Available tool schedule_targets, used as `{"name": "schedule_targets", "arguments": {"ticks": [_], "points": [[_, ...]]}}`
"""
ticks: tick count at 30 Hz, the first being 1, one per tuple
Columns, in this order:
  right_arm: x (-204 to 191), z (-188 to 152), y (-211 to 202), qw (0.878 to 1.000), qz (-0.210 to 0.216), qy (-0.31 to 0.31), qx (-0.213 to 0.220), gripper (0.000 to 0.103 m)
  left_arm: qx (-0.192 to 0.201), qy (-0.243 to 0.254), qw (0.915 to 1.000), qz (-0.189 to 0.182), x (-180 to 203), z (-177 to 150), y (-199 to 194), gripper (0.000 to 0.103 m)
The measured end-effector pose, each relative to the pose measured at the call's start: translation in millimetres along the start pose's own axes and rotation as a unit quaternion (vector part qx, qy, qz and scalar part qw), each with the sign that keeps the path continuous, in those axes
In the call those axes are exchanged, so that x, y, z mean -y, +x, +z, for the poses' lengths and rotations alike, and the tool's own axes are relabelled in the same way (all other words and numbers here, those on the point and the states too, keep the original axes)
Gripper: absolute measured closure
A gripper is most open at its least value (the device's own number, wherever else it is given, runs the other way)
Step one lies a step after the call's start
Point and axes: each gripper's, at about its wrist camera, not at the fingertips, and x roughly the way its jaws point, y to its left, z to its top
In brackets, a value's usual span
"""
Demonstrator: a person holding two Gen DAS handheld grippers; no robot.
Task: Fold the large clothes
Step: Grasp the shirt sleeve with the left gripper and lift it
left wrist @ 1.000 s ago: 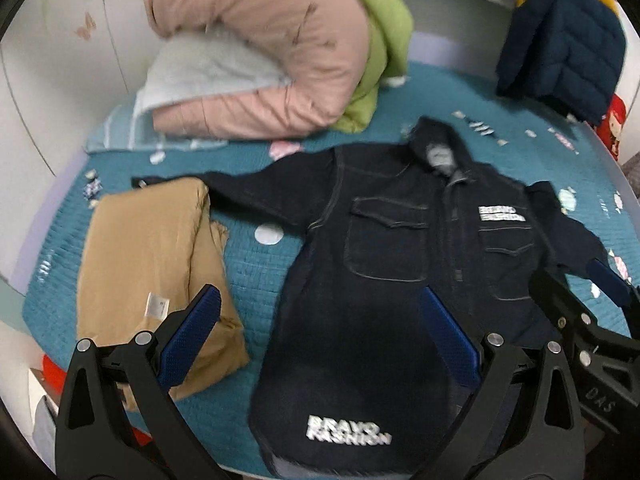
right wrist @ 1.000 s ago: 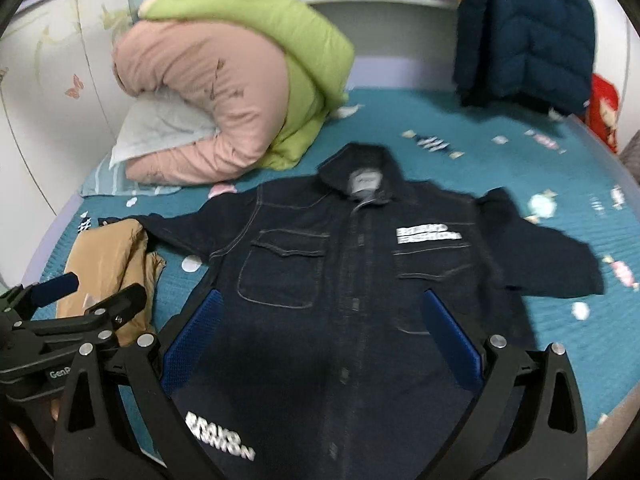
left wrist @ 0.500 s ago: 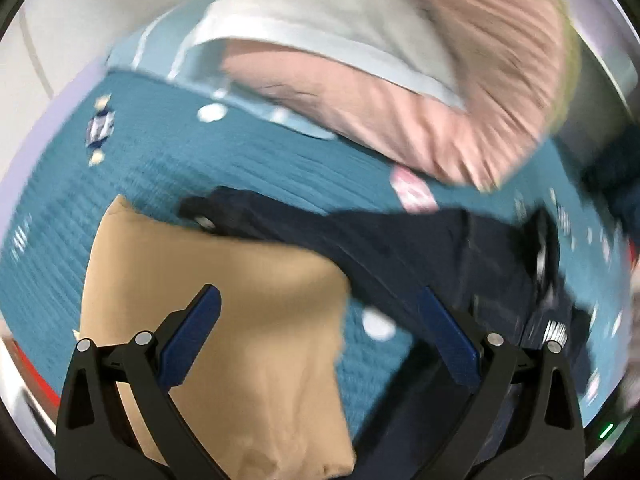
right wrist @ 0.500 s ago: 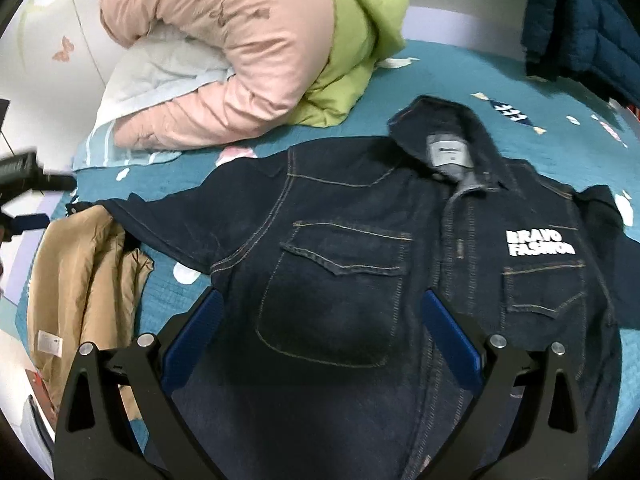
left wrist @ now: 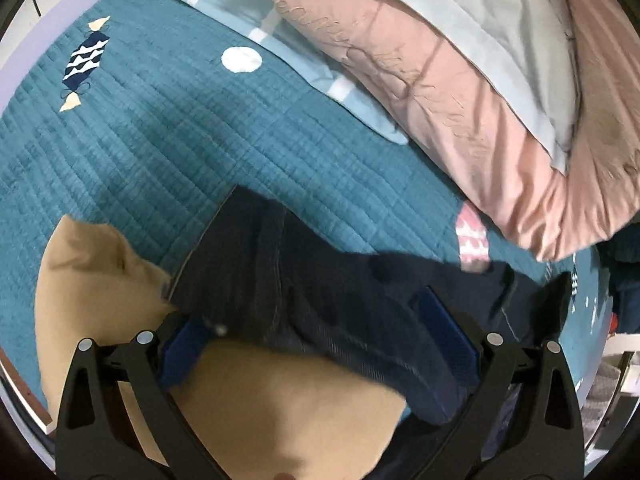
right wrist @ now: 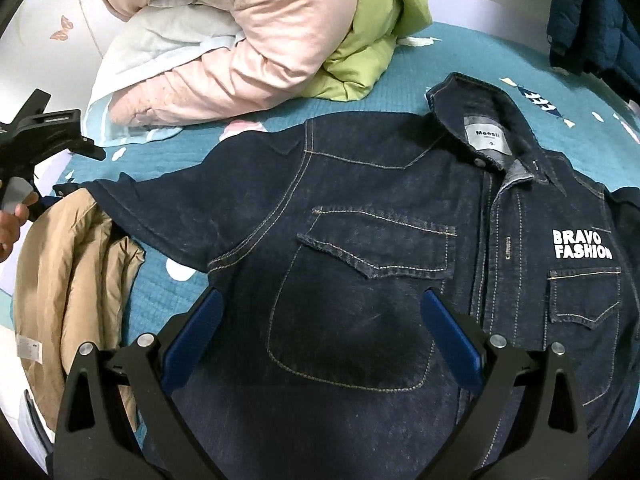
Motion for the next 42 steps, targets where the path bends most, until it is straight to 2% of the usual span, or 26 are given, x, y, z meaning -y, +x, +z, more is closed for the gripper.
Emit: {"name": "schedule_targets", "arguments": {"ticks": [1, 2, 3, 5, 6, 7, 10, 13, 17, 19, 22, 25, 27, 31, 34, 36, 38, 40, 42], "points": [[0, 1, 3, 1.0, -0.004, 0.0, 0.001, 0.008, 0.002, -0.001, 1.0, 0.009, 0, 2, 2, 0.034], [1, 1, 5, 1.0, -0.007, -0.002, 0.002, 0.008, 0.0, -0.004, 0.9999, 0.015, -1, 3, 5, 0.06], [1, 3, 8, 1.0, -0.008, -0.003, 0.003, 0.008, -0.004, -0.013, 0.9999, 0.002, -5, 2, 7, 0.076], [0, 7, 15, 1.0, -0.002, -0.001, 0.005, 0.008, 0.012, -0.002, 0.9998, -0.016, -5, 1, 2, 0.085], [0, 10, 17, 1.0, 0.006, 0.002, 0.007, 0.011, 0.029, 0.017, 0.9992, -0.019, -2, -1, -4, 0.087], [0, 11, 21, 1.0, 0.017, 0.005, 0.007, 0.03, 0.046, 0.031, 0.9982, -0.024, 2, -3, -10, 0.087], [-4, 20, 39, 0.997, 0.067, 0.019, -0.019, 0.066, 0.085, 0.06, 0.9931, -0.055, 13, -11, -32, 0.088], [-16, 25, 55, 0.994, 0.105, 0.018, -0.039, 0.087, 0.11, 0.083, 0.9867, -0.086, 26, -16, -52, 0.088], [-25, 19, 81, 0.987, 0.141, 0.028, -0.068, 0.1, 0.145, 0.134, 0.9692, -0.147, 57, -32, -92, 0.088], [-23, 18, 93, 0.986, 0.14, 0.041, -0.084, 0.1, 0.152, 0.165, 0.9601, -0.167, 83, -44, -106, 0.088], [-11, 20, 101, 0.978, 0.167, 0.071, -0.102, 0.1, 0.157, 0.207, 0.9489, -0.178, 121, -64, -120, 0.088], [9, 16, 77, 0.977, 0.184, 0.076, -0.08, 0.098, 0.171, 0.254, 0.9339, -0.185, 170, -91, -128, 0.088], [36, 8, 46, 0.978, 0.187, 0.074, -0.054, 0.097, 0.161, 0.283, 0.9251, -0.195, 206, -109, -126, 0.088], [102, -12, -17, 0.986, 0.155, 0.066, -0.01, 0.097, 0.136, 0.335, 0.9114, -0.197, 273, -147, -107, 0.088], [176, -35, -67, 0.994, 0.079, 0.067, 0.022, 0.097, 0.115, 0.369, 0.9016, -0.194, 318, -179, -80, 0.088], [220, -53, -89, 0.996, 0.028, 0.077, 0.033, 0.097, 0.093, 0.385, 0.8991, -0.186, 348, -201, -53, 0.088], [268, -71, -110, 0.993, -0.02, 0.103, 0.046, 0.097, 0.079, 0.395, 0.8975, -0.178, 368, -222, -28, 0.088], [304, -85, -125, 0.988, -0.059, 0.133, 0.055, 0.097, 0.051, 0.401, 0.8993, -0.168, 392, -244, 8, 0.088], [346, -104, -141, 0.978, -0.104, 0.17, 0.069, 0.097, 0.026, 0.406, 0.9011, -0.15, 407, -262, 42, 0.088]]}}
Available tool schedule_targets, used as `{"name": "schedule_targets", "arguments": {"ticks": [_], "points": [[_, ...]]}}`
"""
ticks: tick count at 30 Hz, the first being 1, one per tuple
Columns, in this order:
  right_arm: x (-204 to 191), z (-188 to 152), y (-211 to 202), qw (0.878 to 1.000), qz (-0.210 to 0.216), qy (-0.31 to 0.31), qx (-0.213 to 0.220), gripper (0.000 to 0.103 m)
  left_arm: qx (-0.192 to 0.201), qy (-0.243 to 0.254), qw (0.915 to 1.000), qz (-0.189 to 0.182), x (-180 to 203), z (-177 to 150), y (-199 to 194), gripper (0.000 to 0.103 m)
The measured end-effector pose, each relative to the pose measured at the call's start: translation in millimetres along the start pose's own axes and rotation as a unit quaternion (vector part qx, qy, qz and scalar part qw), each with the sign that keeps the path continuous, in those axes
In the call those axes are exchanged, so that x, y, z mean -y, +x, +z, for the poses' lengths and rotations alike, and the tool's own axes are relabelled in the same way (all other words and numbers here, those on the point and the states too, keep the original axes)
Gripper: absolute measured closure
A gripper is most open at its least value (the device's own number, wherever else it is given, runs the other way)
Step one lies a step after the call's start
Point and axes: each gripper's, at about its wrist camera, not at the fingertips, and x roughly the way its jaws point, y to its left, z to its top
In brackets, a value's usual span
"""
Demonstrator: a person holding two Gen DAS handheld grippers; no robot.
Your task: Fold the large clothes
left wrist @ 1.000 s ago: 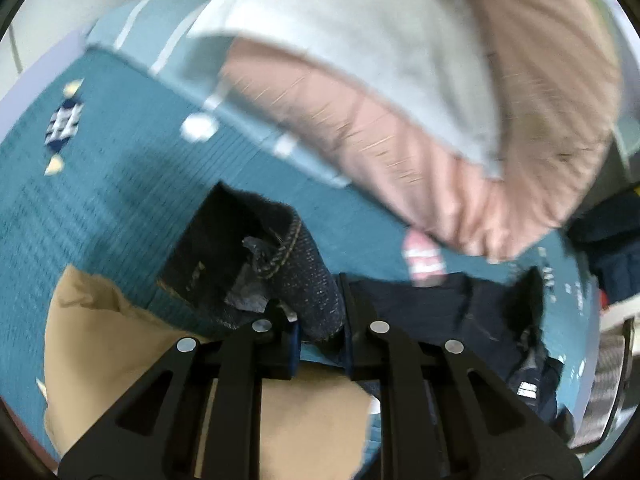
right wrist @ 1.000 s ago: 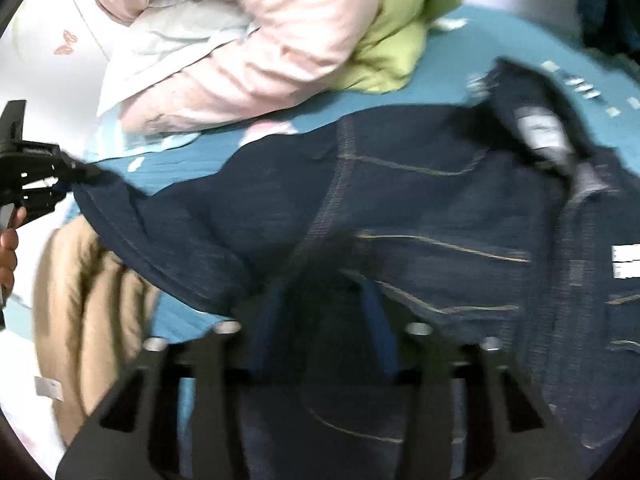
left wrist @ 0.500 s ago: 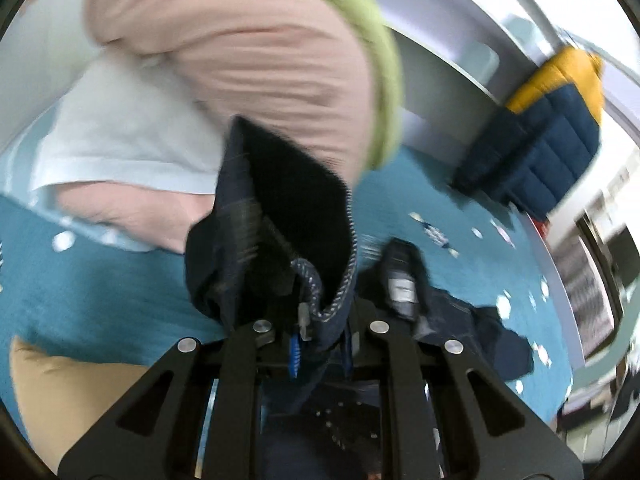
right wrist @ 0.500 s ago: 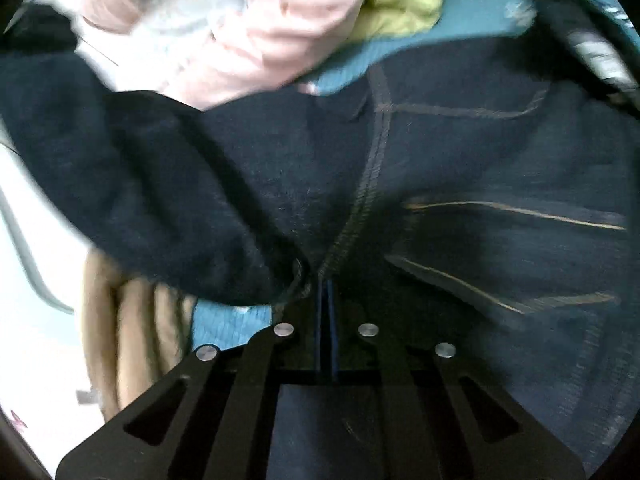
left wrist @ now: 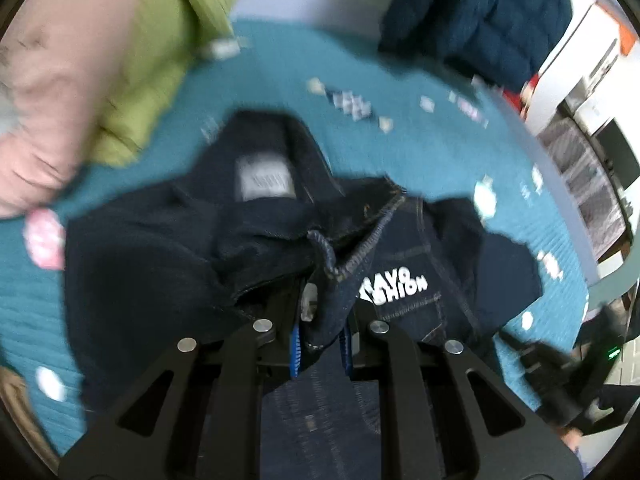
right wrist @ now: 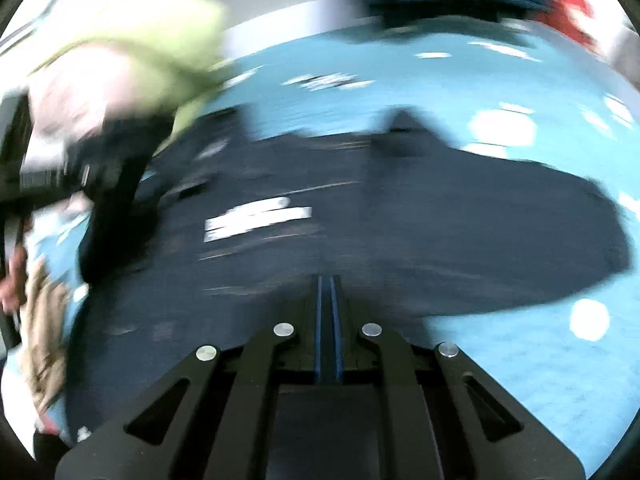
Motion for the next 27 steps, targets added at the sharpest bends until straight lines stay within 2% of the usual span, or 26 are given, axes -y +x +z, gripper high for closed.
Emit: {"name": "schedule_targets", "arguments": {"ticks": [2, 4, 7, 8, 10, 12, 13, 15, 16, 19, 22, 25, 27], "points": [[51, -6, -10, 0.998, -0.016, 0.052, 0.02, 0.097, -0.028, 0.005, 0.9996, 0.01, 10, -11, 32, 0.088], [86, -10, -12, 0.994, -0.018, 0.103, 0.024, 0.097, -0.046, 0.009, 0.9986, 0.026, 20, -21, 59, 0.088], [133, -16, -12, 0.98, -0.01, 0.194, 0.027, 0.096, -0.06, 0.01, 0.9971, 0.045, 27, -31, 80, 0.086], [147, -16, -14, 0.976, -0.004, 0.215, 0.03, 0.095, -0.061, 0.012, 0.9969, 0.048, 25, -36, 83, 0.082], [173, -25, -10, 0.961, 0.009, 0.275, 0.035, 0.077, -0.059, 0.005, 0.9967, 0.055, 25, -38, 87, 0.079], [193, -33, -9, 0.947, 0.013, 0.32, 0.038, 0.067, -0.061, -0.004, 0.9963, 0.06, 27, -35, 88, 0.075], [202, -34, -7, 0.941, 0.02, 0.335, 0.041, 0.067, -0.061, -0.006, 0.9965, 0.057, 29, -34, 87, 0.069], [207, -35, -7, 0.931, 0.036, 0.359, 0.053, 0.067, -0.058, -0.009, 0.9976, 0.036, 37, -34, 85, 0.039], [211, -35, -8, 0.927, 0.039, 0.368, 0.059, 0.066, -0.057, -0.011, 0.998, 0.025, 40, -35, 82, 0.034], [216, -31, -8, 0.923, 0.039, 0.376, 0.075, 0.06, -0.056, 0.0, 0.9984, -0.005, 53, -34, 79, 0.031], [221, -21, -4, 0.917, 0.03, 0.388, 0.088, 0.059, -0.053, -0.012, 0.9973, -0.049, 51, -33, 68, 0.031], [236, -14, 6, 0.906, 0.031, 0.41, 0.101, 0.059, -0.038, -0.036, 0.9959, -0.073, 33, -31, 49, 0.031], [240, -10, 9, 0.908, 0.031, 0.403, 0.11, 0.061, -0.025, -0.053, 0.9955, -0.074, 13, -31, 32, 0.031]]}}
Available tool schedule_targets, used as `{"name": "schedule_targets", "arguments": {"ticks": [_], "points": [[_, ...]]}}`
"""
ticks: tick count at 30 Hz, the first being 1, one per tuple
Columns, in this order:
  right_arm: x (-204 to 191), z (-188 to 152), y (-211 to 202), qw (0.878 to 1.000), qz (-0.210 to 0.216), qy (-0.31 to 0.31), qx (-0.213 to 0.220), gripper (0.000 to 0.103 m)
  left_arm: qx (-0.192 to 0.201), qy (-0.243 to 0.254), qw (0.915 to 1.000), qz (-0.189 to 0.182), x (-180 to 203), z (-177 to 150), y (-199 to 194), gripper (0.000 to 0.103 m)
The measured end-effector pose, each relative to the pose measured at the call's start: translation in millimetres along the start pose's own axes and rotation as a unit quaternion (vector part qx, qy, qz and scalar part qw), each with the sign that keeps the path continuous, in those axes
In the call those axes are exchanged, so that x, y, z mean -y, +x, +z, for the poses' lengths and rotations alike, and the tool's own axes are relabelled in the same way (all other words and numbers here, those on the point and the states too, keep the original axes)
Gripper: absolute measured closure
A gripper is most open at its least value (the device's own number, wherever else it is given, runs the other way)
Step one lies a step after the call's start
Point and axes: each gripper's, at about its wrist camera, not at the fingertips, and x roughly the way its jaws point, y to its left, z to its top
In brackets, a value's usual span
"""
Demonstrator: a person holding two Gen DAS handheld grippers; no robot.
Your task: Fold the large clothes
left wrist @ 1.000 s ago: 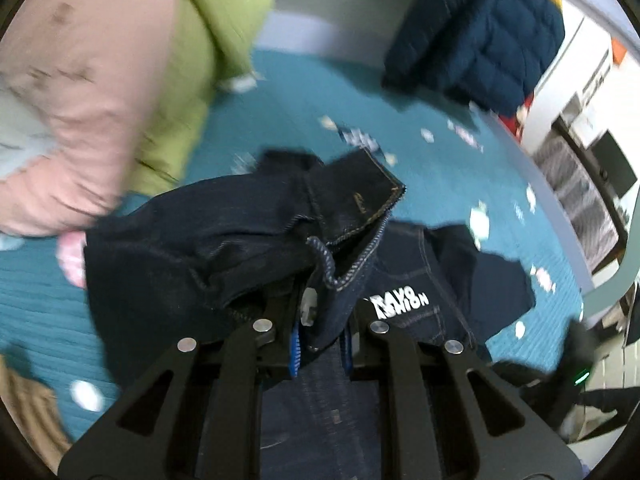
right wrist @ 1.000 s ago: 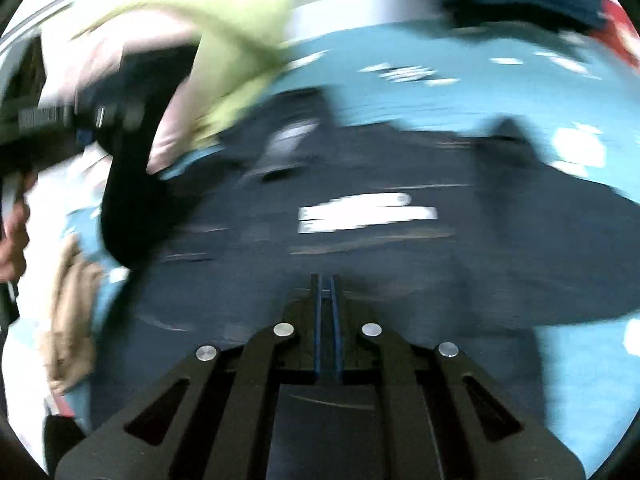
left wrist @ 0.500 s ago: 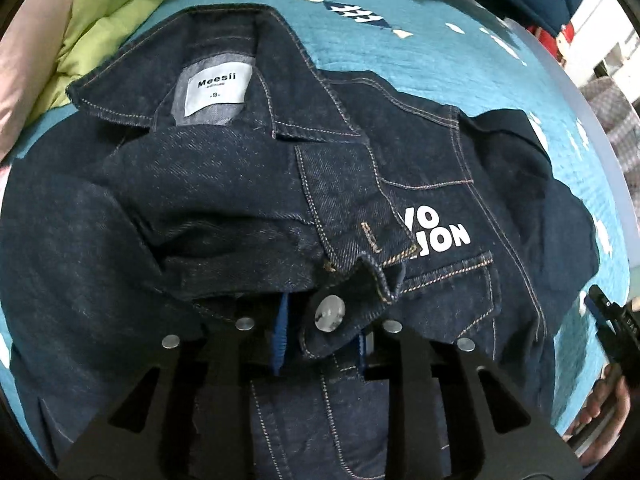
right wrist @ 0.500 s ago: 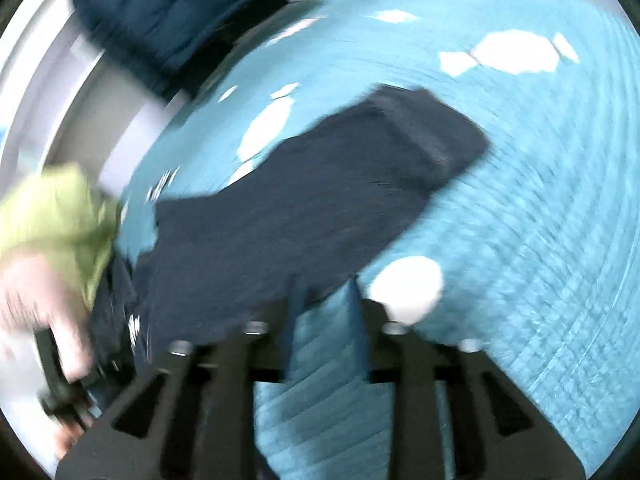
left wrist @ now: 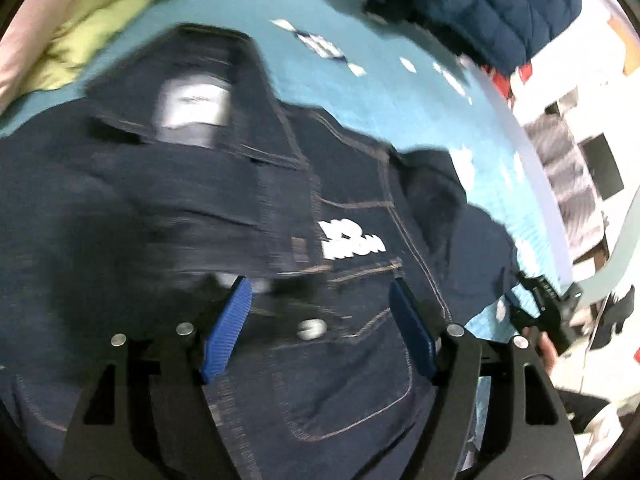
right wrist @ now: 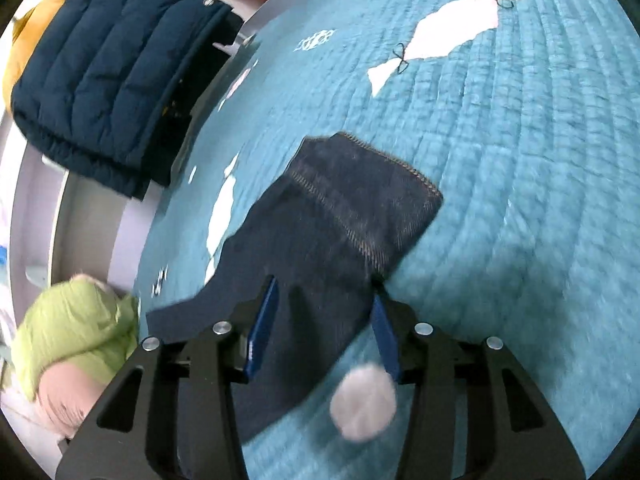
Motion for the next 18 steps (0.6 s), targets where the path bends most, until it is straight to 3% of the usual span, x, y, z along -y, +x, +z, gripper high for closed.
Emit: {"name": "schedule_targets", "arguments": {"ticks": [2, 3, 5, 9, 15, 16, 18], "points": [[-4, 5, 4, 1.0, 0.013, -0.021, 0.011, 0.074, 0.022, -0.017, 0.9993, 0.023, -25, 0, -25, 0.027], [-8, 6, 2, 0.999, 0.021, -0.029, 0.014, 0.09, 0.034, -0.027, 0.9978, 0.05, -41, 0, -36, 0.026], [-27, 6, -13, 0.997, 0.042, -0.053, 0.04, 0.096, 0.044, -0.05, 0.9946, 0.08, -67, -2, -48, 0.026], [-105, -6, -43, 0.981, 0.078, -0.16, 0.082, 0.097, 0.037, -0.107, 0.9881, 0.104, -113, -15, -53, 0.026], [-237, -73, -79, 0.93, 0.182, -0.309, 0.087, 0.097, -0.01, -0.103, 0.9884, 0.111, -135, -18, -28, 0.026], [-249, -85, -82, 0.924, 0.195, -0.319, 0.081, 0.097, -0.008, -0.1, 0.9889, 0.109, -134, -19, -33, 0.026], [-289, -122, -80, 0.907, 0.235, -0.345, 0.054, 0.097, 0.016, -0.099, 0.993, 0.063, -129, -18, -53, 0.026]]}}
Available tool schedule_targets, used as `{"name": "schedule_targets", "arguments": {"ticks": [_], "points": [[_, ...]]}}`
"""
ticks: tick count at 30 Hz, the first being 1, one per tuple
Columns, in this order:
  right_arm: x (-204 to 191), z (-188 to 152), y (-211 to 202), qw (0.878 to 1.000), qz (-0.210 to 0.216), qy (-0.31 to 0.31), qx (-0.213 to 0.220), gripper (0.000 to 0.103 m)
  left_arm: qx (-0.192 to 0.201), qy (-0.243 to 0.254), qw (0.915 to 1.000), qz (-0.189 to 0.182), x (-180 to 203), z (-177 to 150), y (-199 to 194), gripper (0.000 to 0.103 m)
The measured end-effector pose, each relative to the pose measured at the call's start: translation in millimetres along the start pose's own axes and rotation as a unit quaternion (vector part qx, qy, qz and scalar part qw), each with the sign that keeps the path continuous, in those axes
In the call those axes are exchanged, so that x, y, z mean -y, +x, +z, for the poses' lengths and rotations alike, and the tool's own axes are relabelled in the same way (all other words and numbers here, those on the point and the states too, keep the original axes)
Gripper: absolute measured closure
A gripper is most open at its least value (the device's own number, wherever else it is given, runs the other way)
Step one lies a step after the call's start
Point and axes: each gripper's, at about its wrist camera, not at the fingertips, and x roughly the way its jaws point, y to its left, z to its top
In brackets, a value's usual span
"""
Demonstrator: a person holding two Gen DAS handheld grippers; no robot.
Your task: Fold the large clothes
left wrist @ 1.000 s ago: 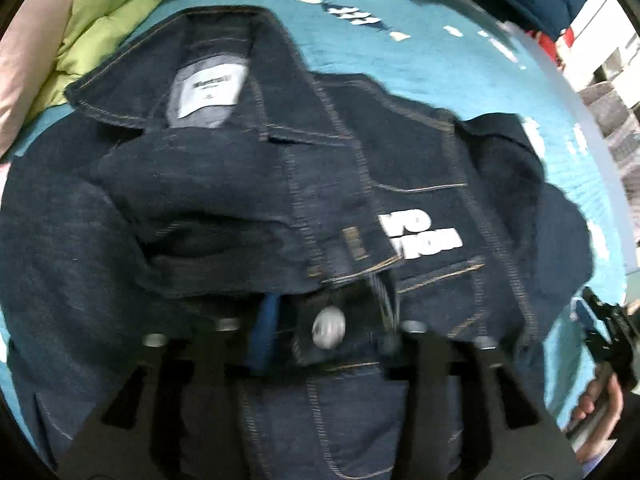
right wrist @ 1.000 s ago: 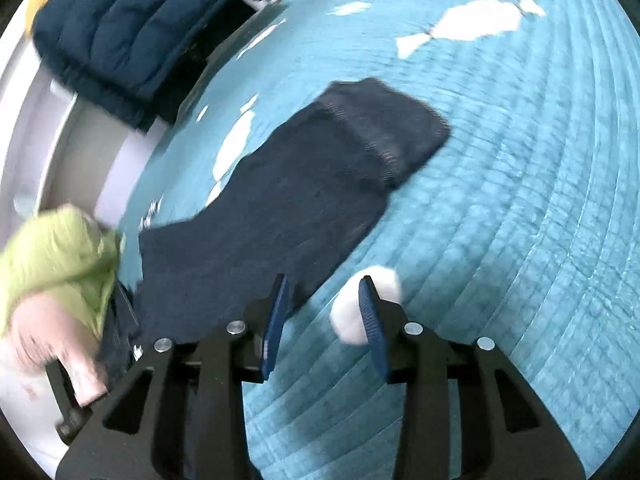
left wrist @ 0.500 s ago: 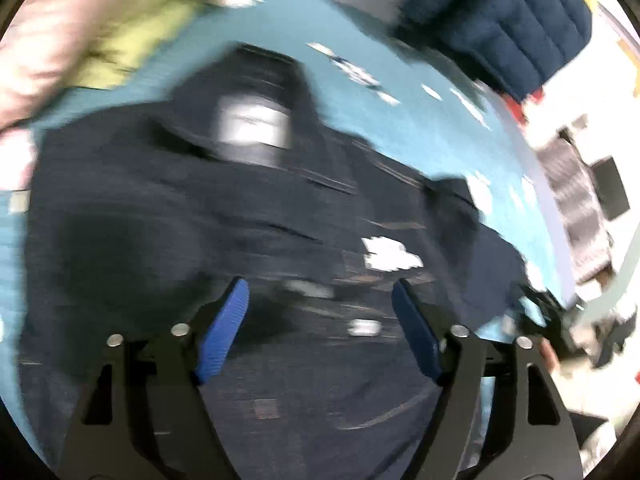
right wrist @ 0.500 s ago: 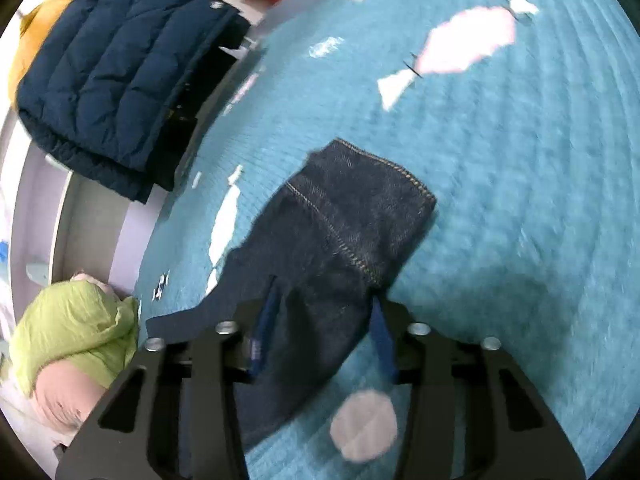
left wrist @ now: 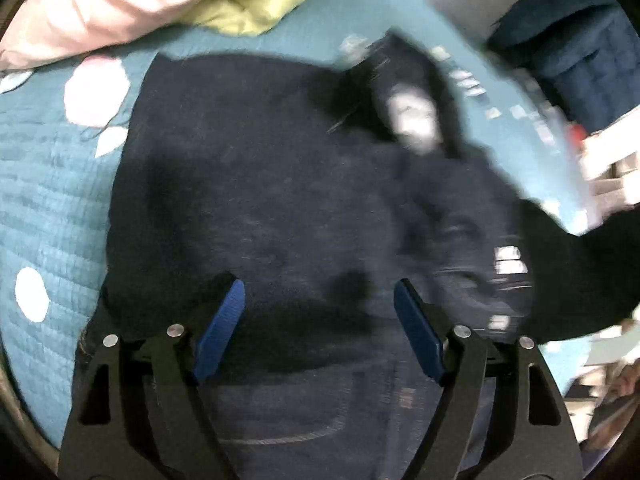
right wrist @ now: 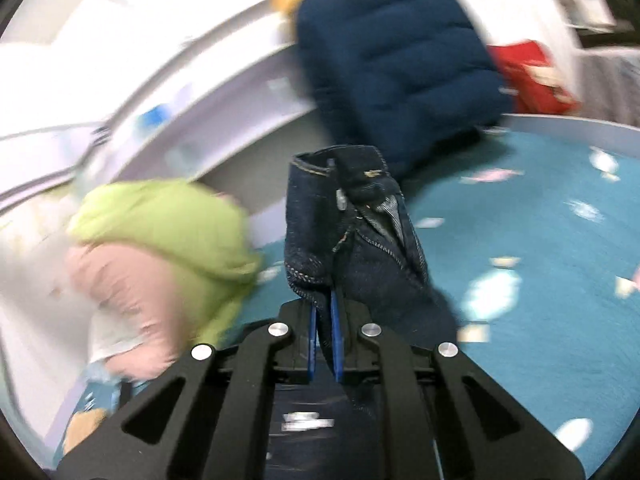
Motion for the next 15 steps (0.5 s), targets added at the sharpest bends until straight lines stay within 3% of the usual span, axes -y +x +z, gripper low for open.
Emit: {"name": "schedule_targets", "arguments": {"ticks": [2, 7, 12, 15], "points": [[-41, -13, 27, 0.999, 0.036, -0.018, -0.026, 0.097, 0.03, 0.006, 0.9992, -0.024, -2, -1, -25, 0.026], [-117, -75, 103, 0.988, 0.088, -0.043, -0.12, 0.097, 0.076, 0.004, 0.997, -0.013, -31, -4, -81, 0.024], [-150, -170, 172, 0.965, 0.081, -0.053, -0.243, 0.096, 0.075, -0.027, 0.9966, 0.02, -72, -15, -94, 0.024], [-146, -217, 195, 0.944, 0.031, -0.051, -0.324, 0.092, 0.062, -0.055, 0.9964, 0.02, -96, -24, -91, 0.024]]}}
